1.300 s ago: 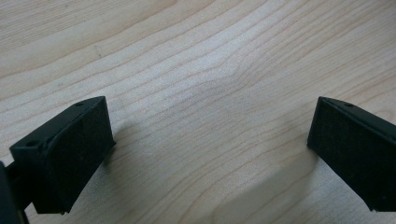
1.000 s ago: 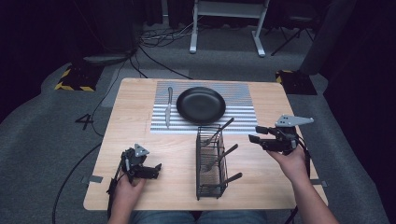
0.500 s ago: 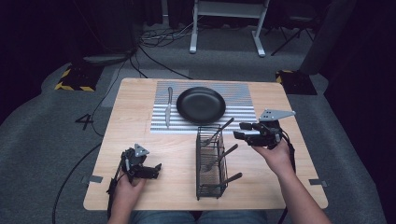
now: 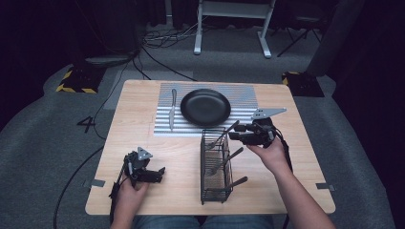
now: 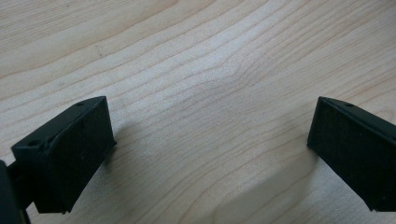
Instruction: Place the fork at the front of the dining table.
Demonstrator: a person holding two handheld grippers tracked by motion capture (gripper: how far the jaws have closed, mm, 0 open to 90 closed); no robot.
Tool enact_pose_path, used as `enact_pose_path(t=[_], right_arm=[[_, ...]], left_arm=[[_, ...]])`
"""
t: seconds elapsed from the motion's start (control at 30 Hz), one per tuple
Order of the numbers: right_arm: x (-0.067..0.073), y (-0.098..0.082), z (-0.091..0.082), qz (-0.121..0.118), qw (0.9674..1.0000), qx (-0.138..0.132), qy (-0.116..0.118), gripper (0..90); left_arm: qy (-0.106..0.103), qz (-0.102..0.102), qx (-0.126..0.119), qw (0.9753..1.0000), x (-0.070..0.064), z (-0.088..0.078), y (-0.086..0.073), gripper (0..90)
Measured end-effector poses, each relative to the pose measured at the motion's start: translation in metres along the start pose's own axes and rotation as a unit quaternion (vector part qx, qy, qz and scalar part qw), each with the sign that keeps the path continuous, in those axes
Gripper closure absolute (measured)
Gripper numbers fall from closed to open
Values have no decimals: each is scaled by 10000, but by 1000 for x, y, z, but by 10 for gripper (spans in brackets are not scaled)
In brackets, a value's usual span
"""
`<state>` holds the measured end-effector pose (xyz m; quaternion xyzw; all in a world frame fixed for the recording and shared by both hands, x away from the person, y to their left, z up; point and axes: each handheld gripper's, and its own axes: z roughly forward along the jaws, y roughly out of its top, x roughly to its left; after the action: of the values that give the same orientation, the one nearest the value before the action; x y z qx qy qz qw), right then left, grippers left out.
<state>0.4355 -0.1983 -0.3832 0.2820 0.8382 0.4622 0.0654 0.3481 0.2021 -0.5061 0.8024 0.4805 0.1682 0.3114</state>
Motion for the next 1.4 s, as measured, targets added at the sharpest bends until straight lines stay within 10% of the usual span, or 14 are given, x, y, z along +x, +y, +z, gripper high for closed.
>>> enact_pose_path(t=[0.7,1.4], right_arm=[[5,7,6,60,9998,-8,163,855],[29,48,-37,-460,9980,-436,54,862]], left_arm=[[3,0,0,10000,0,0,0,5],[4,1,0,10000,0,0,0,5]])
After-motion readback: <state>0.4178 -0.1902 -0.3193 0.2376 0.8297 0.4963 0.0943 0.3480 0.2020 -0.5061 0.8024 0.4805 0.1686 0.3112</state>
